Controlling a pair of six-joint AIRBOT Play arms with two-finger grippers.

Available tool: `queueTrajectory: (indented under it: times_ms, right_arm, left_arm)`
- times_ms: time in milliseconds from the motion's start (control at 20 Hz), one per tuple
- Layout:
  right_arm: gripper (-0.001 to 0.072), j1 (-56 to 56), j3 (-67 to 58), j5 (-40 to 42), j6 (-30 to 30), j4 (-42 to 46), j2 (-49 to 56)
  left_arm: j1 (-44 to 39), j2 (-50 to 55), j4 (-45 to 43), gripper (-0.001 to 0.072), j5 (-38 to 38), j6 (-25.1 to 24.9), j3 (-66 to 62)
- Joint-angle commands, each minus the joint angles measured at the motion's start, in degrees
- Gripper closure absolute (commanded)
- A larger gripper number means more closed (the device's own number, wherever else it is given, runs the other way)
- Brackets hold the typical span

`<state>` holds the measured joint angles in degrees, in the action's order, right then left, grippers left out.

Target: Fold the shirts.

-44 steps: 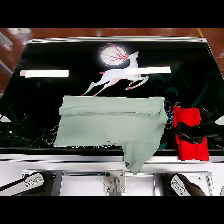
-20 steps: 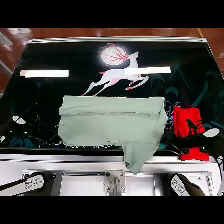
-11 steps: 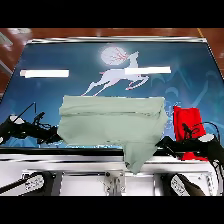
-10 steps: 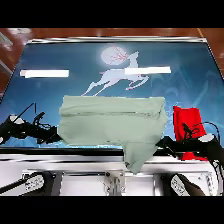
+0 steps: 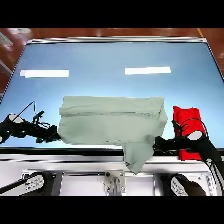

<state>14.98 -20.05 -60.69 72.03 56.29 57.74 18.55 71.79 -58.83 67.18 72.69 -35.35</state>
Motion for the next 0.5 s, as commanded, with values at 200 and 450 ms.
queueTrajectory:
  times_ms: [200,450]
  right_arm:
    - [0.0649,-1.2,-14.4,-0.9,-4.6,-13.3,-2.8]
    - [0.0649,-1.2,-23.3,8.1,-1.6,-15.1,0.5]
  left_arm:
    - [0.0,-6.2,1.2,0.0675,-4.0,-6.0,-10.6]
    - [-0.4,-4.4,7.3,0.0675,-11.1,-6.0,-20.1]
